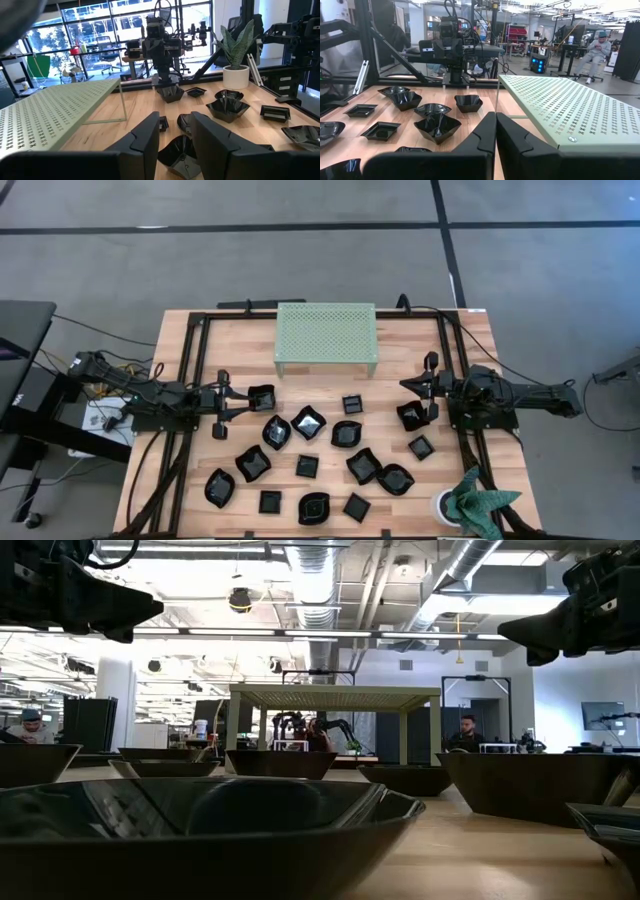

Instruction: Pick & Place Mini shaped plates

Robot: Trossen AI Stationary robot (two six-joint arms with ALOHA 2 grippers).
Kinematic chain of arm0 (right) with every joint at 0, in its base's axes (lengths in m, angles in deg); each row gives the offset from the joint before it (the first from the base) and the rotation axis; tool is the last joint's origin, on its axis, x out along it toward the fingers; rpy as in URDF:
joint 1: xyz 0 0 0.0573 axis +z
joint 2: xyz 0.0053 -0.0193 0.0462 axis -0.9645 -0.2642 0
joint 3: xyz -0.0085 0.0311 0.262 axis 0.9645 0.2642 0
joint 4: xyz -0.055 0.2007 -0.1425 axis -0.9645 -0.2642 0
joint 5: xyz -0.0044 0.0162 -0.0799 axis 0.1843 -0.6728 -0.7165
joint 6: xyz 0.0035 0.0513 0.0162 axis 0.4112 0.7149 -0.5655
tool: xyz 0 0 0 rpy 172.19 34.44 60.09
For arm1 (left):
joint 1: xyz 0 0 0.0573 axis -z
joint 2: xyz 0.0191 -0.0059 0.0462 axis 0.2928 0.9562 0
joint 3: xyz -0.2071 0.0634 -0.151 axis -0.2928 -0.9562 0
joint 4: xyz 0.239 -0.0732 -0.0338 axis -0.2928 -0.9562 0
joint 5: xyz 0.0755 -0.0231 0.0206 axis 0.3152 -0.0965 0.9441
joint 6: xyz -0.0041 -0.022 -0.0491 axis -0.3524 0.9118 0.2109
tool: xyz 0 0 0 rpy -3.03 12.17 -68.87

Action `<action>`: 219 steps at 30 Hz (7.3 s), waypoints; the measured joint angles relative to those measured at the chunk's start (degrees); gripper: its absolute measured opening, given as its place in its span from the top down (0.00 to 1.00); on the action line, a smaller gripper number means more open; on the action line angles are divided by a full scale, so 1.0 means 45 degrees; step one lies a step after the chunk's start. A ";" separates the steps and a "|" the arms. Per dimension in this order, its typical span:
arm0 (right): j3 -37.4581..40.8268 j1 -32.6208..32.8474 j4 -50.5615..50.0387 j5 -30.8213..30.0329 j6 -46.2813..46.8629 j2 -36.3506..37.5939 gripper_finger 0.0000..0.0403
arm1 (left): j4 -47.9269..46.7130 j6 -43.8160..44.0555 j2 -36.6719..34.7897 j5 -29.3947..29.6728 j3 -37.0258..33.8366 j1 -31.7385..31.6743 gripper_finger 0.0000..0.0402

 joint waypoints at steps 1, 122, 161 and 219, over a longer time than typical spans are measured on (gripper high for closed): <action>0.0000 -0.0001 -0.0002 0.0001 0.0000 0.0000 0.99 | -0.0005 0.0003 0.0001 0.0003 0.0002 0.0000 0.72; -0.5469 -0.0114 0.4179 0.0569 -0.0250 -0.9761 0.56 | -0.9527 0.8301 1.1387 -0.0097 0.6161 -0.1344 0.52; -0.7077 -0.0114 0.3766 0.0574 -0.1146 -1.2075 0.63 | -0.9059 0.1598 1.1840 0.3068 1.1727 -0.2200 0.98; -0.7077 -0.1499 0.3678 0.0676 -0.1102 -1.2925 0.66 | -0.7598 0.1851 1.5063 0.0942 1.1829 -0.0589 0.70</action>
